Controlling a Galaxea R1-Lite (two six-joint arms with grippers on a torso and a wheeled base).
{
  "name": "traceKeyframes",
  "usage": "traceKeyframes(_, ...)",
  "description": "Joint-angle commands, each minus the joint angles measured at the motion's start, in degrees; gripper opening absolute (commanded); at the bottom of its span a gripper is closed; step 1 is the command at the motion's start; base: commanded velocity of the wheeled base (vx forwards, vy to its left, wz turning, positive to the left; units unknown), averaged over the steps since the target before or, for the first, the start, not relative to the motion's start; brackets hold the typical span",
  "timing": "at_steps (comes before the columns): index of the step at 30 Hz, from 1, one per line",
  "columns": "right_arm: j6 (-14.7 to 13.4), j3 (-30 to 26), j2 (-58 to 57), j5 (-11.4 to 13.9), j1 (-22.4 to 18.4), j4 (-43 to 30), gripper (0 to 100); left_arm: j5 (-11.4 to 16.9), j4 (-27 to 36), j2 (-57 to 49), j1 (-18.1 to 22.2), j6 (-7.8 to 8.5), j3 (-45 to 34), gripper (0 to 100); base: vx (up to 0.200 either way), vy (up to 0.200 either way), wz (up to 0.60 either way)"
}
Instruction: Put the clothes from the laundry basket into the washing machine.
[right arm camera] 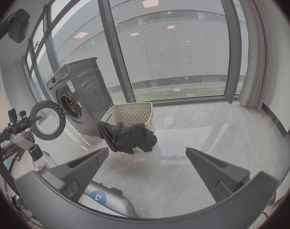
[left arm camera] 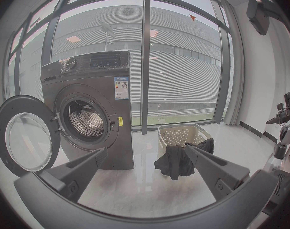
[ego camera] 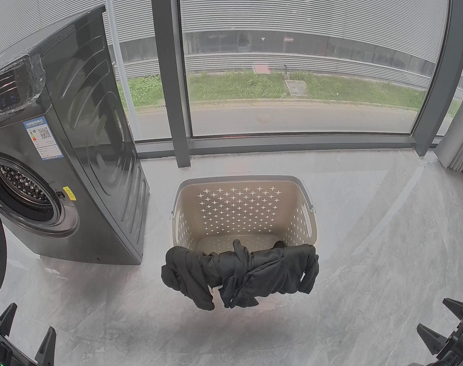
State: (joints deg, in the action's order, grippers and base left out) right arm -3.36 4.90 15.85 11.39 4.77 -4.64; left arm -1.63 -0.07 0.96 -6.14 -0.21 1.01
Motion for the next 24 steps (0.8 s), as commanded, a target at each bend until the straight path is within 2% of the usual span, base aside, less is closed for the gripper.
traceKeyframes(1,-1.5,1.7,6.9,0.3,0.2,1.3,100,0.0,0.0,-1.0,0.0,0.03,-1.0,100,0.000,0.000,0.00)
traceKeyframes(3,-2.6,2.6,11.0,0.4,0.6,3.7,100,0.0,0.0,-1.0,0.0,-0.06,-1.0,100,0.000,0.000,0.00)
traceKeyframes(5,-2.7,3.0,15.5,0.9,1.1,6.8,100,0.0,0.0,-1.0,0.0,0.03,-1.0,100,0.000,0.000,0.00)
traceKeyframes(8,-2.8,3.0,22.1,1.7,1.8,11.9,100,-0.1,0.1,-1.0,0.0,0.03,-1.0,100,0.200,0.000,0.00)
traceKeyframes(13,-3.0,3.1,32.9,2.5,2.8,18.9,100,0.0,0.0,-1.0,0.0,-0.06,-1.0,100,0.000,0.000,0.00)
traceKeyframes(14,-3.1,3.4,39.3,2.5,3.0,23.5,100,0.0,0.0,-1.0,0.0,-0.06,-1.0,100,0.000,0.000,0.00)
traceKeyframes(17,-3.1,3.4,47.1,2.6,3.6,28.9,100,0.0,0.0,-1.0,0.0,-0.06,-1.0,100,0.000,0.000,0.00)
traceKeyframes(24,-3.3,4.2,58.1,2.6,6.7,32.3,100,0.0,0.0,-1.0,0.0,-0.06,-1.0,100,0.000,0.000,0.00)
